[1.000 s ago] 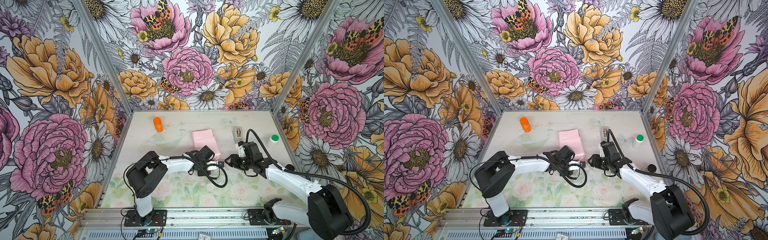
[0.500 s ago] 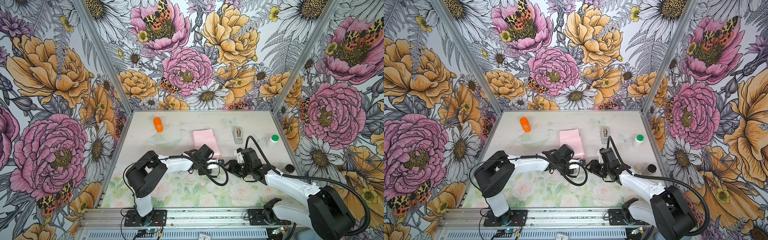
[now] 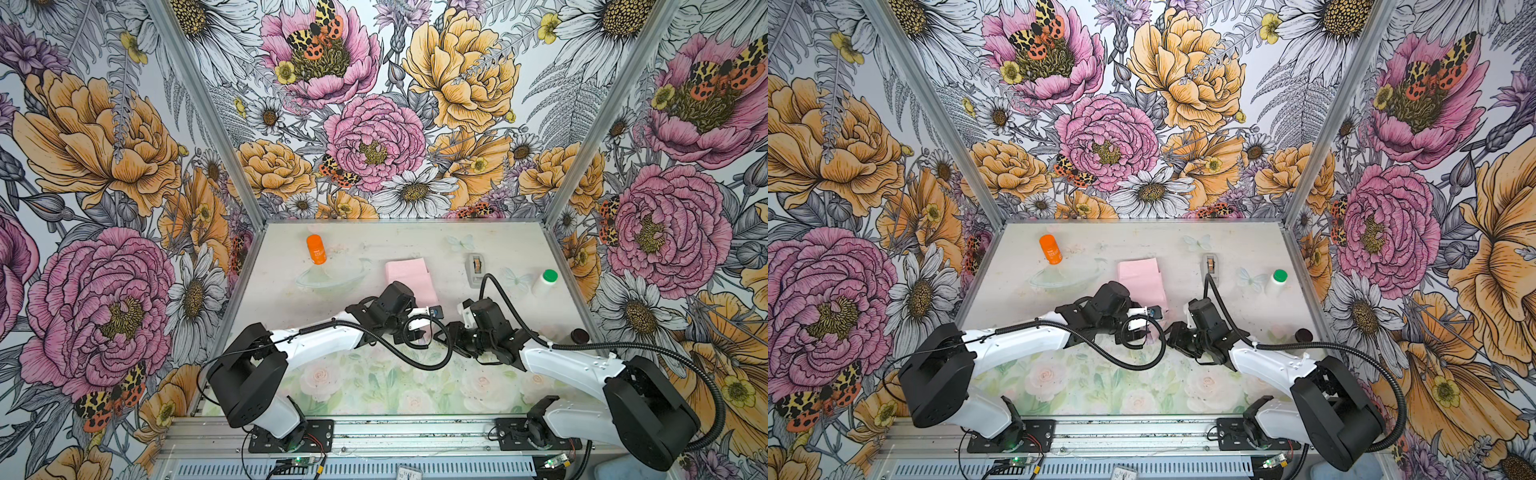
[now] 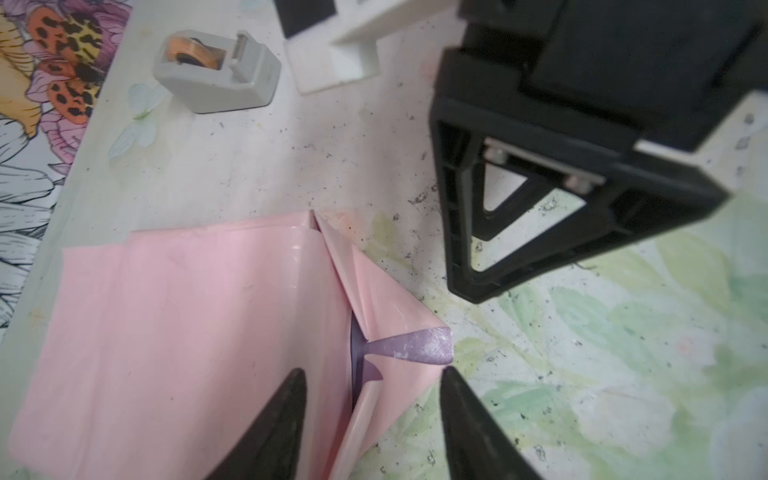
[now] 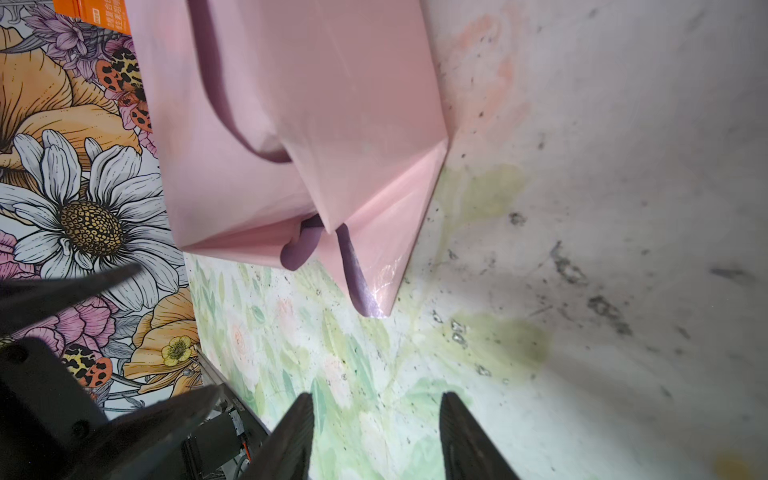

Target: Wrap the gift box in paper

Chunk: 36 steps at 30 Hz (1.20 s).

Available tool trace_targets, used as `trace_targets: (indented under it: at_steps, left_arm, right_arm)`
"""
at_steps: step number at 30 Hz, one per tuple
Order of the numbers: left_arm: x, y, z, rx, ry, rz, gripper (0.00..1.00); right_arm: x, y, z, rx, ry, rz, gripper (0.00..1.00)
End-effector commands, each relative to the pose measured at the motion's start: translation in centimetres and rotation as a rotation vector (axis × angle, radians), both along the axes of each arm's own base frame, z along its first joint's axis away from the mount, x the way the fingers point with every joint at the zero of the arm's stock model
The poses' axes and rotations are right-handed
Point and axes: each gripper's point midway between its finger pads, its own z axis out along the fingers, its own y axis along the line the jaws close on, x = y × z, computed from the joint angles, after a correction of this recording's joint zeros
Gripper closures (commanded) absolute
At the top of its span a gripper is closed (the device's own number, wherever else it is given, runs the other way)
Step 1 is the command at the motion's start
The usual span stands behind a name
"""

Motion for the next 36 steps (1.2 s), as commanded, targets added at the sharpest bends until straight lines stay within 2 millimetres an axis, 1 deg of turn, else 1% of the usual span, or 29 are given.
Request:
trace_targets:
  at_steps: [1, 4, 5, 6, 11, 14, 18, 23, 26, 31, 36]
  left_arm:
    - [1.3, 1.8, 0.3, 0.008, -0.065, 0.074, 0.25]
    - [2.0, 3.4, -0.4, 0.073, -0.14, 0.08, 0.14]
    - [2.2, 3.7, -0.6, 0.089, -0.15, 0.079, 0.05]
    - [2.6, 4.0, -0.7, 0.101, -0.163, 0.083, 0.01]
    - [4.5, 4.2, -0.8, 0.147, -0.24, 0.104, 0.01]
    - [5.3, 4.0, -1.0, 0.15, -0.268, 0.096, 0.01]
    - [5.8, 4.0, -1.9, 0.165, -0.234, 0.076, 0.01]
    - [6.7, 4.4, -3.0, 0.195, -0.184, 0.094, 0.02]
    - [7.0, 4.2, -3.5, 0.184, -0.174, 0.109, 0.05]
    - [7.3, 4.0, -3.5, 0.153, -0.153, 0.128, 0.12]
    - [7.5, 4.4, -3.7, 0.129, -0.137, 0.157, 0.17]
  right_arm:
    - [0.2, 0.1, 0.0, 0.011, -0.012, -0.016, 0.49]
    - [0.2, 0.0, 0.0, 0.006, -0.014, -0.019, 0.49]
    - [0.3, 0.0, 0.1, 0.006, -0.017, -0.018, 0.49]
    - [0.3, 0.1, 0.0, 0.007, -0.016, -0.016, 0.49]
    - [0.5, 0.2, 0.3, 0.007, -0.022, -0.013, 0.49]
    - [0.6, 0.3, 0.4, 0.006, -0.028, -0.012, 0.49]
    - [0.6, 0.3, 0.5, 0.005, -0.029, -0.009, 0.49]
    - [0.7, 0.3, 0.4, 0.0, -0.031, -0.009, 0.49]
    - [0.8, 0.3, 0.5, -0.001, -0.033, -0.008, 0.49]
    - [1.0, 0.4, 0.7, 0.0, -0.041, -0.015, 0.49]
    - [1.1, 0.5, 0.9, 0.012, -0.034, -0.038, 0.49]
